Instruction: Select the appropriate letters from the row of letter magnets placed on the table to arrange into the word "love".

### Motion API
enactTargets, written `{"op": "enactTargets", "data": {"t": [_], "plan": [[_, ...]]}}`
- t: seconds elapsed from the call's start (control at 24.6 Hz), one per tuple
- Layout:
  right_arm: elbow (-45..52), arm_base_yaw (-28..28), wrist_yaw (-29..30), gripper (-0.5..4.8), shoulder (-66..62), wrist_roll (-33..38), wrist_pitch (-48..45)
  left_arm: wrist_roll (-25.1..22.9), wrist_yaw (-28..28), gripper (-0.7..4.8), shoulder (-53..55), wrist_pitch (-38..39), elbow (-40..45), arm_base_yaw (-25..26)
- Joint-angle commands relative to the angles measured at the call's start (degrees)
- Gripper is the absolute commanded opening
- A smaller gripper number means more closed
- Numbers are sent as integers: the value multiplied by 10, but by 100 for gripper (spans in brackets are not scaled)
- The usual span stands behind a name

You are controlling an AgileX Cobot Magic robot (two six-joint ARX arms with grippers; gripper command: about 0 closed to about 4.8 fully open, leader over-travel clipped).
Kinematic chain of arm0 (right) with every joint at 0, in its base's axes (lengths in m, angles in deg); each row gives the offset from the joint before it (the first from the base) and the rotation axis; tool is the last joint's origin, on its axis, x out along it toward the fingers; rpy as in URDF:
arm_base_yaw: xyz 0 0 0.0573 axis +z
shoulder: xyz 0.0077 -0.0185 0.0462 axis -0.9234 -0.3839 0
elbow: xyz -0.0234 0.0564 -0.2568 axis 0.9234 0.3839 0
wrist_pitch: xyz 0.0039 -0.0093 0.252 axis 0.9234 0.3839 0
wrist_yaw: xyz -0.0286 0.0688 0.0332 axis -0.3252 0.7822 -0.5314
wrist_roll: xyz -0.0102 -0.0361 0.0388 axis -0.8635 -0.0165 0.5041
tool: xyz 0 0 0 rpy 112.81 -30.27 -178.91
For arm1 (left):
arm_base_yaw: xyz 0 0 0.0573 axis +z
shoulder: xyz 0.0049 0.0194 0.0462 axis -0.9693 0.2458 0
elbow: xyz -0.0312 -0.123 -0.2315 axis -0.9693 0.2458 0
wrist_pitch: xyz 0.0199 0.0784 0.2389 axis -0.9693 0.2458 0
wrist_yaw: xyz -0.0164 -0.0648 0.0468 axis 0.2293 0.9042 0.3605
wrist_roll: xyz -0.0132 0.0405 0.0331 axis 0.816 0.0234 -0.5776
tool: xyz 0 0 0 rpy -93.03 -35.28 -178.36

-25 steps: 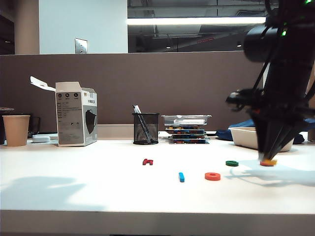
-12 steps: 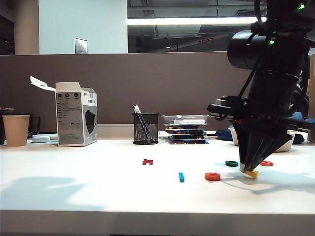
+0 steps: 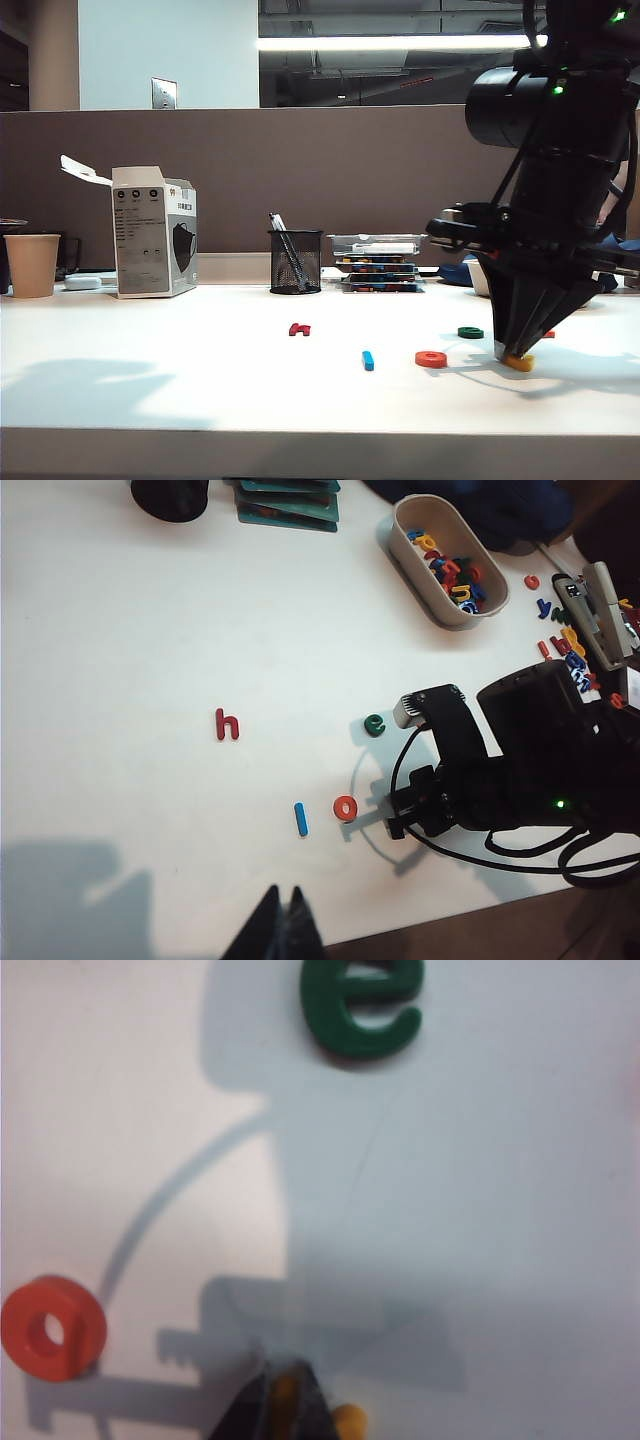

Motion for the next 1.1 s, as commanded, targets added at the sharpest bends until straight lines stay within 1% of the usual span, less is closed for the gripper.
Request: {"op": "enactTargets", "data": {"t": [0.04,0.16,0.33,0.49,0.61,0.81,0.89,0.98,1.06,1.1], "plan": [[5,0,0,19,-2,2,4,-2,-2,-5,-2,-3,-2,-1],[2,0,2,64,-2,2,4,-2,-2,-5,-2,-3,-2,-1],[2,0,16,64,-1,2,-10,-2,-2,-5,-2,-3,-2,-1],[-5,0,16,64,-1,2,-9,-2,-1,-5,-2,-2,-2,-1],[-21,0,28,64,-1,2,-8,-2,-2,-5,-2,-2,-2,-1],[-53,0,26,64,-1,2,0,-2,-1,-5,-2,-2,-2,-1],[-69,0,14,64,-1,2,-5,-2,-1,-5,-2,-2,-2,-1],[-85,0,-9,69,-1,13,-6,-2,-1,-5,-2,-2,-2,-1],[-102,0,-28,104,-1,24,-6,-2,-1,-5,-2,-2,-2,-1],[-108,0,-34,109,-1,28,-8,-2,-2,-5,-2,-2,-2,-1]]}}
